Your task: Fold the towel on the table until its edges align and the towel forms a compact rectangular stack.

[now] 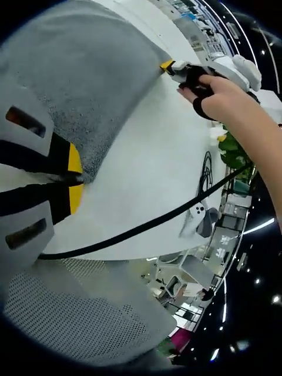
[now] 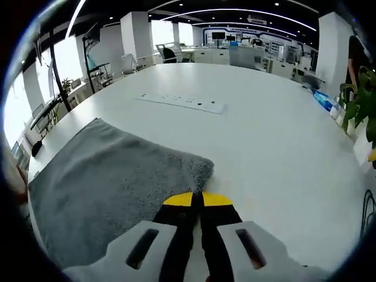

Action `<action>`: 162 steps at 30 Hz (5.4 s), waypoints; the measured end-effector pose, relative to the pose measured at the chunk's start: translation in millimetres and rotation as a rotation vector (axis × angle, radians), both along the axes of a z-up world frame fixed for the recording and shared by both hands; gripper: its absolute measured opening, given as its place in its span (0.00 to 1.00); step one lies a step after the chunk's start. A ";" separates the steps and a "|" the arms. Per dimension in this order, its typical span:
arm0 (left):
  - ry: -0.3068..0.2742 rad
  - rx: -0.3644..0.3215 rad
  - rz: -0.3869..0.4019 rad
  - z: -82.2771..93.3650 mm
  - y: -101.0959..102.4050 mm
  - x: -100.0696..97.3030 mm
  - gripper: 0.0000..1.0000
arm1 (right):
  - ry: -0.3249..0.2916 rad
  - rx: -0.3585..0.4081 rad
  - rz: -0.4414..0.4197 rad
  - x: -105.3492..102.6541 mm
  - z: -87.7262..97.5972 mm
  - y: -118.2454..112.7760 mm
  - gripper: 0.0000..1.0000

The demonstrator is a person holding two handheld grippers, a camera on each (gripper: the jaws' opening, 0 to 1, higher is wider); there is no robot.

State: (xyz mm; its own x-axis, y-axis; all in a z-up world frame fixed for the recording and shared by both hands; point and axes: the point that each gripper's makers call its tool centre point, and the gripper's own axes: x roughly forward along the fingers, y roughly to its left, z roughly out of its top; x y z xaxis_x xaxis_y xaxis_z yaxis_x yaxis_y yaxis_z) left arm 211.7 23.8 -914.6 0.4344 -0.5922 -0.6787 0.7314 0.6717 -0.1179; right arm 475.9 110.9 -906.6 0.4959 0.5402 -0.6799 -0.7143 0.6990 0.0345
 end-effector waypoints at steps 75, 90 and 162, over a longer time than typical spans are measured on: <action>-0.210 -0.245 0.261 124.1 73.8 -15.5 0.03 | -0.037 0.143 0.033 -21.9 117.4 56.7 0.00; -0.289 -0.251 0.340 156.2 111.8 -24.3 0.03 | -0.041 0.206 0.066 -34.4 142.8 98.1 0.00; -0.102 -0.266 0.889 73.7 284.2 -101.8 0.04 | 0.049 0.170 0.215 -88.3 72.6 261.7 0.00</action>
